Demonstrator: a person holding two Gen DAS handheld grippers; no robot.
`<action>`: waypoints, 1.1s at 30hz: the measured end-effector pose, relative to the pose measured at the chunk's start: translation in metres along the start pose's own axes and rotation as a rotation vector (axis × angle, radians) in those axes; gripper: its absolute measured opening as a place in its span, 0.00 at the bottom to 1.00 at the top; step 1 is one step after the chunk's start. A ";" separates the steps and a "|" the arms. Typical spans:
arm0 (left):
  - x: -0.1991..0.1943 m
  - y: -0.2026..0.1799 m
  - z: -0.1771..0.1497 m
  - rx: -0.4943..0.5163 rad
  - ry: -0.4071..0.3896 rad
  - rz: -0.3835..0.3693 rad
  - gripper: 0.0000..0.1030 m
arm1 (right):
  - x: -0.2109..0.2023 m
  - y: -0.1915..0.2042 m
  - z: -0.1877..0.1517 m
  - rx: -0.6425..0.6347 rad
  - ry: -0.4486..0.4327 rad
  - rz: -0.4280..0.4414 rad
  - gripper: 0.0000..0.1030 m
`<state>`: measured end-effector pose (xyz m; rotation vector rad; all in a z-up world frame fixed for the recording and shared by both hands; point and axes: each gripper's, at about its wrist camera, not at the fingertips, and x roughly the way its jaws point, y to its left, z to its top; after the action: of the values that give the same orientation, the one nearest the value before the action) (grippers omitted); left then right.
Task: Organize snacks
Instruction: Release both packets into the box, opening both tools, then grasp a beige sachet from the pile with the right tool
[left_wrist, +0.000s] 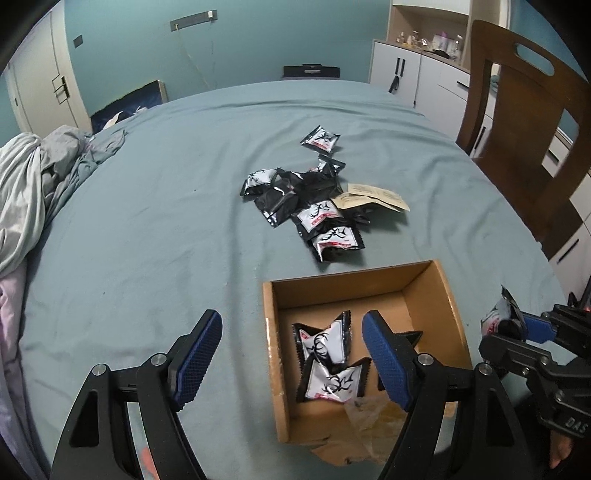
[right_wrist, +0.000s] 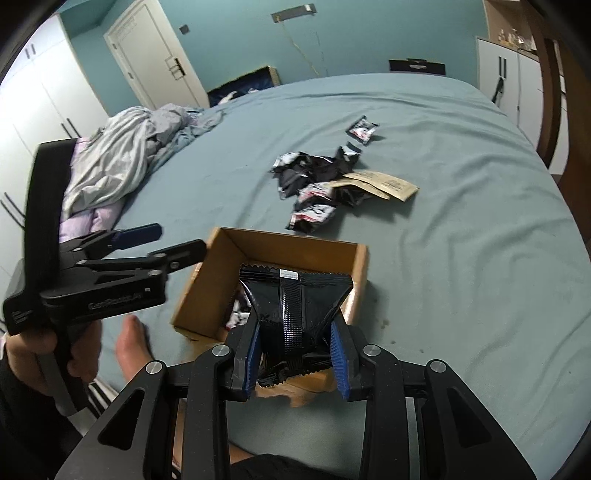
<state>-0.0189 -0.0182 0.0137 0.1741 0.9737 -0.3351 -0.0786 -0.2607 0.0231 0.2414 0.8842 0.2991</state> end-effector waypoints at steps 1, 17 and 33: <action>0.000 -0.001 0.000 0.004 0.001 0.003 0.77 | -0.001 -0.001 0.000 0.008 -0.013 0.007 0.31; -0.005 -0.019 -0.001 0.083 -0.030 0.036 0.77 | -0.028 -0.032 -0.016 0.158 -0.251 -0.122 0.84; 0.003 -0.025 0.006 0.110 -0.020 0.111 0.77 | -0.025 -0.038 0.010 0.152 -0.122 -0.176 0.84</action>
<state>-0.0214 -0.0438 0.0146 0.3235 0.9219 -0.2883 -0.0794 -0.3056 0.0345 0.3177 0.8019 0.0528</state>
